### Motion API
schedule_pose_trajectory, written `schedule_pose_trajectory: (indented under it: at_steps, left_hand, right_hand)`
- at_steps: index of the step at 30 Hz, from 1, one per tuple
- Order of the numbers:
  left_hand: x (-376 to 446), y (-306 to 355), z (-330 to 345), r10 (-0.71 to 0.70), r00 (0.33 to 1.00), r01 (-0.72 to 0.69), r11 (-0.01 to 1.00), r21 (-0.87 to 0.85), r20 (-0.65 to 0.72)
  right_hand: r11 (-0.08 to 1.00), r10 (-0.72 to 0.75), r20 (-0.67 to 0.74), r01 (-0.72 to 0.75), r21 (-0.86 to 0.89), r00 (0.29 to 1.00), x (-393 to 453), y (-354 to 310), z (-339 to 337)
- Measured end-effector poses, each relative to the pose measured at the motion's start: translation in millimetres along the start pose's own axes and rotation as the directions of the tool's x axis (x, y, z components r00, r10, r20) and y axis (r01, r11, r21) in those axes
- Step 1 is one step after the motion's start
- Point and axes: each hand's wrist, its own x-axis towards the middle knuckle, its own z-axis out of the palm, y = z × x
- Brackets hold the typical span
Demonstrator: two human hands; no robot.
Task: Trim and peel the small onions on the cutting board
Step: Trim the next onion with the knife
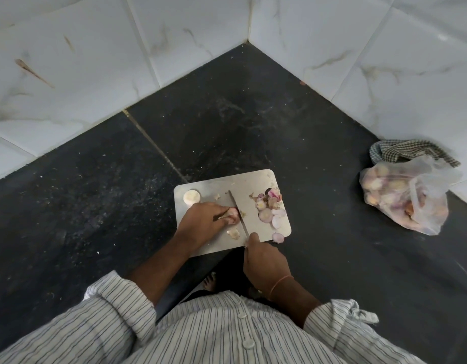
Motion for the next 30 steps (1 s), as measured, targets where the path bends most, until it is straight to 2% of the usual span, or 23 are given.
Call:
schedule_pose_trajectory:
  at_steps: [13, 23, 27, 30]
  left_hand:
    - [-3.8, 2.5, -1.3, -0.021, 1.0, 0.021, 0.999, -0.049, 0.001]
    - [4.9, 12.8, 4.1, -0.031, 0.999, 0.023, 0.984, 0.177, 0.043]
    - [11.2, 21.9, 7.3, 0.057, 0.998, -0.059, 0.95, 0.307, 0.015]
    - [10.9, 25.4, 4.3, 0.05, 0.999, -0.046, 0.97, 0.239, -0.01]
  right_hand:
    - [0.998, 0.053, 0.059, -0.05, -0.048, 0.997, -40.8, 29.7, 11.3]
    - [0.986, 0.087, 0.03, -0.082, -0.144, 0.996, -51.1, 33.7, 7.3]
    - [0.987, 0.091, 0.025, -0.087, -0.138, 0.996, -51.8, 31.9, 8.3]
    - [0.984, 0.106, 0.012, -0.103, -0.145, 0.994, -51.1, 32.0, 7.4]
